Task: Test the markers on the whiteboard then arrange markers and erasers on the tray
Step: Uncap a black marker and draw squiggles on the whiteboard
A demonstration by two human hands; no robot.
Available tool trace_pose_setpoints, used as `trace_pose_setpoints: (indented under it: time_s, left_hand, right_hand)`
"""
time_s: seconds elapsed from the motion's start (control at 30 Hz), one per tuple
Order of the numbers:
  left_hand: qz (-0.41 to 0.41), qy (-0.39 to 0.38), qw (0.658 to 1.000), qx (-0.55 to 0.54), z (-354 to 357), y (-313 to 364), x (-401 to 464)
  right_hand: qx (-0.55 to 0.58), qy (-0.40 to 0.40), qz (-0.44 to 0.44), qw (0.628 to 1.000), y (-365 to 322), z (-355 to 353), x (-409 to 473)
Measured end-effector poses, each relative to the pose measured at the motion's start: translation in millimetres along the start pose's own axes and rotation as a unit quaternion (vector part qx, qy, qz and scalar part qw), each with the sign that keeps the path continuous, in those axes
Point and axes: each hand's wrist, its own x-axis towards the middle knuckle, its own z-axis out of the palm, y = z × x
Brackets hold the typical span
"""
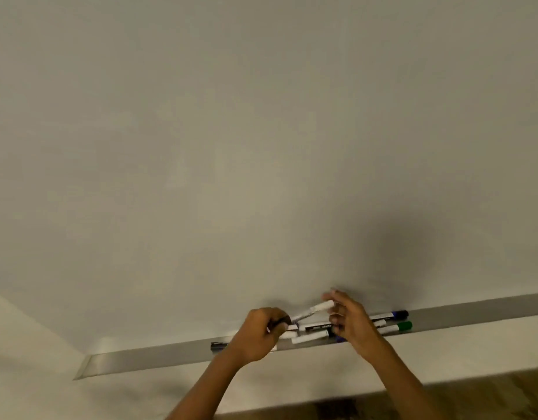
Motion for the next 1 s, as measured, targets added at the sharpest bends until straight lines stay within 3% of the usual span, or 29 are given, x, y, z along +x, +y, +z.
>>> trace_pose_setpoints:
  time_s: [0.13, 0.33, 0.47, 0.53, 0.6, 0.67, 0.73, 0.77, 0.8, 0.83, 0.9, 0.93, 1.0]
  left_hand:
    - [0.063, 0.06, 0.982, -0.168, -72.6, 56.3, -9.9]
    - [0.133, 0.215, 0.879, -0.404, -171.3, 148.1, -16.3]
    - [0.162, 0.23, 0.82, -0.499, -207.1, 200.7, -20.4]
    - [0.165, 0.195, 0.786, -0.563, -222.9, 221.5, -26.1]
    - [0.144, 0.183, 0.787, -0.572, -239.3, 236.9, -31.3]
    - [0.126, 0.209, 0.782, -0.574, -262.8, 245.5, -33.5]
    - [0.148, 0.27, 0.728, -0.613, -297.9, 251.3, -41.1]
    - [0.17, 0.307, 0.708, -0.613, -316.4, 252.0, -48.1]
    - [0.188, 0.341, 0.702, -0.596, -330.5, 254.5, -57.6]
    - [0.206, 0.353, 0.712, -0.57, -338.4, 258.1, -65.2]
    - [0.194, 0.333, 0.765, -0.516, -330.0, 264.8, -73.9]
    - [0.172, 0.292, 0.771, -0.539, -318.0, 265.7, -74.2]
    - [0.116, 0.195, 0.737, -0.637, -296.2, 270.5, -72.9]
  right_hand:
    - [0.096, -0.172, -0.115, 0.974, -59.5, 66.3, -46.9]
    - [0.114, -0.173, -0.316, 0.926, -135.7, 172.7, -109.8]
    - [0.086, -0.209, -0.42, 0.879, -157.6, 219.8, -147.0]
    - [0.047, -0.211, -0.498, 0.84, -159.9, 236.3, -158.5]
    - [-0.002, -0.165, -0.596, 0.786, -159.9, 247.7, -165.9]
    - [-0.069, -0.116, -0.693, 0.708, -157.5, 246.8, -172.7]
    - [-0.162, -0.101, -0.776, 0.602, -145.8, 234.6, -175.2]
    - [-0.192, -0.103, -0.793, 0.569, -137.4, 227.4, -175.2]
    - [-0.19, -0.105, -0.788, 0.576, -129.9, 222.5, -175.3]
    - [-0.155, -0.11, -0.766, 0.614, -126.6, 222.5, -176.6]
    - [-0.035, -0.122, -0.687, 0.715, -135.4, 234.5, -179.2]
    - [0.004, -0.124, -0.666, 0.735, -141.5, 241.0, -179.5]
    - [0.001, -0.105, -0.678, 0.727, -154.6, 250.3, -183.1]
